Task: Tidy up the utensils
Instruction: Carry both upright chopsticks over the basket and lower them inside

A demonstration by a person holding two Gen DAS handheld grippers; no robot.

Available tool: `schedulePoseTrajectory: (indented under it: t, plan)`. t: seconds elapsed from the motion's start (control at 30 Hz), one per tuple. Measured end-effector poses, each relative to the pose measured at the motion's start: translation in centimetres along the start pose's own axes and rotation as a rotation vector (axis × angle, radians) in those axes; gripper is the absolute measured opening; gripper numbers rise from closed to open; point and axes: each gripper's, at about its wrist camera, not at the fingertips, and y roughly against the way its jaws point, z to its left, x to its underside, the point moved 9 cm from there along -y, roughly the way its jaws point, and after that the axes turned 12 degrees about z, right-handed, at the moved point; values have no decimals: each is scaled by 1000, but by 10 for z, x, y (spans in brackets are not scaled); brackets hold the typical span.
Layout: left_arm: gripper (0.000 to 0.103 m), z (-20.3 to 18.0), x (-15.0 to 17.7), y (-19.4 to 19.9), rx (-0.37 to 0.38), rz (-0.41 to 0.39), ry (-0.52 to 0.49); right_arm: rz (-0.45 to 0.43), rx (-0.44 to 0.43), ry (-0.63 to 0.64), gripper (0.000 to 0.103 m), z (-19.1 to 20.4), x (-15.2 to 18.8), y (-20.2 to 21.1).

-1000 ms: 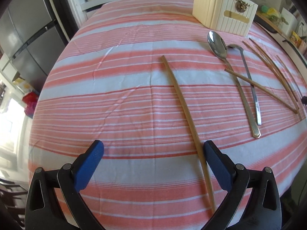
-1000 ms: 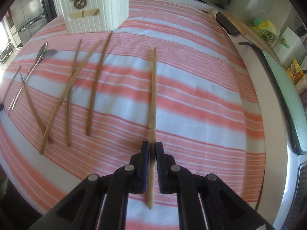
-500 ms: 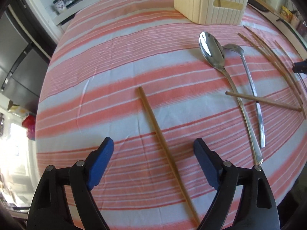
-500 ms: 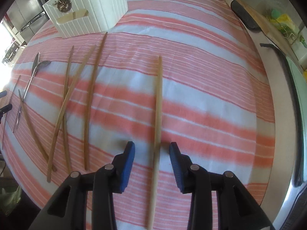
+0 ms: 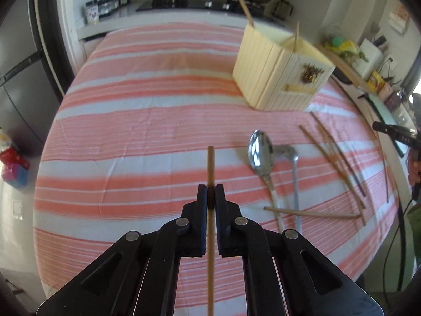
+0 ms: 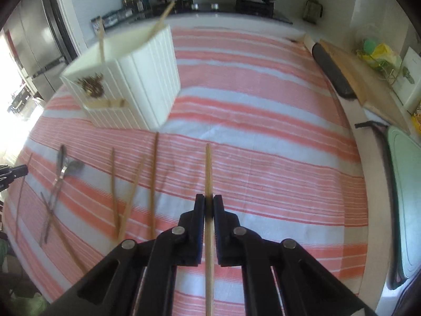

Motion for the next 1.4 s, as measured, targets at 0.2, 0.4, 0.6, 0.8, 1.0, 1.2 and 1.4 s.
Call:
schedulePoseTrajectory:
  t: [0.2, 0.4, 0.6, 0.8, 1.0, 1.2, 1.4]
  plan:
    - [4, -27, -20, 82, 81, -199, -29, -227, -84, 9, 7, 24, 5, 96]
    - [4, -49, -31, 122, 122, -286, -66, -300, -133, 44, 7, 53, 7, 136]
    - [4, -48, -34, 136, 117, -315, -82, -245, -166, 32, 7, 61, 5, 135]
    - [4, -42, -34, 133, 103, -310, -77, -159, -219, 10, 8, 63, 8, 128]
    - [4, -42, -33, 130, 120, -305, -68, -151, -192, 40, 7, 68, 11, 130]
    - [4, -51, -54, 150, 162, -328, -77, -236, -149, 60, 7, 75, -12, 150]
    - [4, -73, -105, 188, 178, -403, -117, -329, -119, 99, 7, 89, -67, 184]
